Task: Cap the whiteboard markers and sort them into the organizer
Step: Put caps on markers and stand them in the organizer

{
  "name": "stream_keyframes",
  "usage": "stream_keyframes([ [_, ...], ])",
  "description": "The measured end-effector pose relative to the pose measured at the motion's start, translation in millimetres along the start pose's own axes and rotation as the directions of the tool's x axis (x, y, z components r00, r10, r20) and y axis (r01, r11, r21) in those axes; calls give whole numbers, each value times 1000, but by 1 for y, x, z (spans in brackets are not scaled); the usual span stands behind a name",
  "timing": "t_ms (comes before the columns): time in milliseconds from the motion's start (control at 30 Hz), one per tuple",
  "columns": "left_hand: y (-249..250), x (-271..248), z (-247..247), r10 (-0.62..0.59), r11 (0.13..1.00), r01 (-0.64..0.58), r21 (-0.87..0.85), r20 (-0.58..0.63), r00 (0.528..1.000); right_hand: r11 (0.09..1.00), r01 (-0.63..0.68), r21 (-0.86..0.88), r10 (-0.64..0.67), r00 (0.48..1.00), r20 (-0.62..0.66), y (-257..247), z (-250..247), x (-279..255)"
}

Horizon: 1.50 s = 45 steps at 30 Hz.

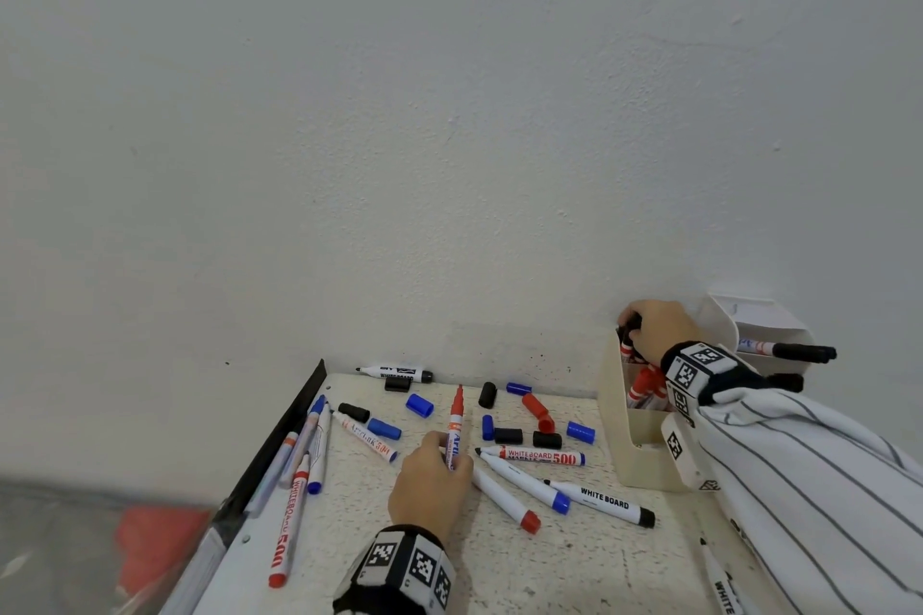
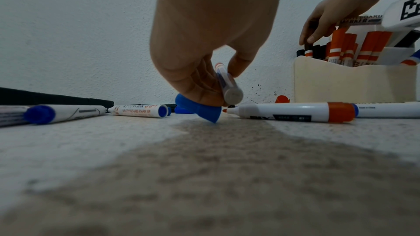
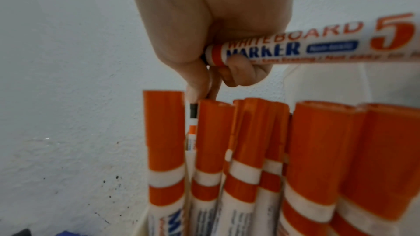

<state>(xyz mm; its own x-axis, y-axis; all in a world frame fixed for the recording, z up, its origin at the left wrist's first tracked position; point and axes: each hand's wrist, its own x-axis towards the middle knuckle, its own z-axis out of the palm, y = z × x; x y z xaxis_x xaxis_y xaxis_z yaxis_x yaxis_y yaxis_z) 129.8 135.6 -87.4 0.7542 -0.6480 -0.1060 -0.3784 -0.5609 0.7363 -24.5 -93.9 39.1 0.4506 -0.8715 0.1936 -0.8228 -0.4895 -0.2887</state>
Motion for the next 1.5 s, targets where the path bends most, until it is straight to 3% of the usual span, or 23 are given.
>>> stream_keyframes([
  [133, 0, -1, -1, 7, 1000, -7, -3, -1, 1000, 998, -28, 47, 32, 996, -85, 3, 2, -6],
  [567, 3, -3, -2, 2, 1000, -2, -10, -10, 1000, 1000, -28, -13, 27, 995, -101, 5, 7, -7],
  [933, 3, -3, -1, -19, 1000, 18, -22, -10, 1000, 989, 4, -148, -13, 998, -58, 7, 12, -6],
  [1300, 4, -4, -2, -9, 998, 8, -55, -24, 1000, 988, 15, -153, -19, 999, -28, 10, 13, -10],
  [1500, 5, -4, -3, 16, 996, -19, -91, -26, 1000, 986, 72, -148, -61, 995, 76, 12, -1, -17],
])
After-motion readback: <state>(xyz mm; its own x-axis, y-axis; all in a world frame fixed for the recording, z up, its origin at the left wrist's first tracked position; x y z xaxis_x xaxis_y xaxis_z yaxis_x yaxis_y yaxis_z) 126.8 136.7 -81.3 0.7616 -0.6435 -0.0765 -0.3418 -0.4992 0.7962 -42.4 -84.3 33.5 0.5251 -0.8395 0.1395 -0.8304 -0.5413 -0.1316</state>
